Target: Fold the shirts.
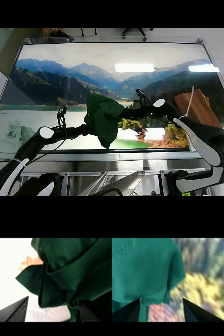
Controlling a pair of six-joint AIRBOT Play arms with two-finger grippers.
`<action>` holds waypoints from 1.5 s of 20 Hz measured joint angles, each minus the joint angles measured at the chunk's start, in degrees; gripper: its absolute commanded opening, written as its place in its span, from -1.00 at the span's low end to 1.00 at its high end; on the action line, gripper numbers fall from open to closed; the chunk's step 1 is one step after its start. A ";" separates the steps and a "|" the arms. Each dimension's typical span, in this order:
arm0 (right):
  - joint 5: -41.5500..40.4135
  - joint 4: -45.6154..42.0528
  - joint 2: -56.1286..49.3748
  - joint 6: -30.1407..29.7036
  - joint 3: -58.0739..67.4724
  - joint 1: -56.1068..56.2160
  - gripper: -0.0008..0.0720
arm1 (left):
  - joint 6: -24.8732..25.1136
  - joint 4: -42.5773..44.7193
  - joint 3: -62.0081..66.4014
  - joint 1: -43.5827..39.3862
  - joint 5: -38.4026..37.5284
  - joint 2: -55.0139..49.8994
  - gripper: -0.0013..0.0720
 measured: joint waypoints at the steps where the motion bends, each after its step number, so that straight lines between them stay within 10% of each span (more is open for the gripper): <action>1: -0.20 4.11 -1.27 -2.78 0.00 0.15 0.20 | 0.35 -0.04 1.99 -0.15 -0.04 -2.45 0.15; 2: -0.72 7.17 -2.34 -5.09 0.00 0.24 -0.54 | 0.66 -0.15 3.87 -0.24 -0.46 -4.61 -0.46; 5: -0.31 16.68 -4.20 -12.17 0.20 0.31 -0.91 | 1.97 -0.13 9.44 -0.37 -4.09 -10.29 -0.91; 13: 6.43 24.57 1.46 -18.49 1.86 -5.25 -0.92 | 3.67 0.28 20.70 1.36 -13.97 -8.17 -0.91; 24: 20.28 25.42 35.54 -14.51 10.23 -15.74 -0.92 | -0.72 -0.17 42.23 11.06 -27.12 19.30 -0.92; 30: 21.07 11.61 40.63 -8.90 18.38 -16.09 -0.91 | -1.77 0.09 46.01 10.19 -27.89 24.17 -0.92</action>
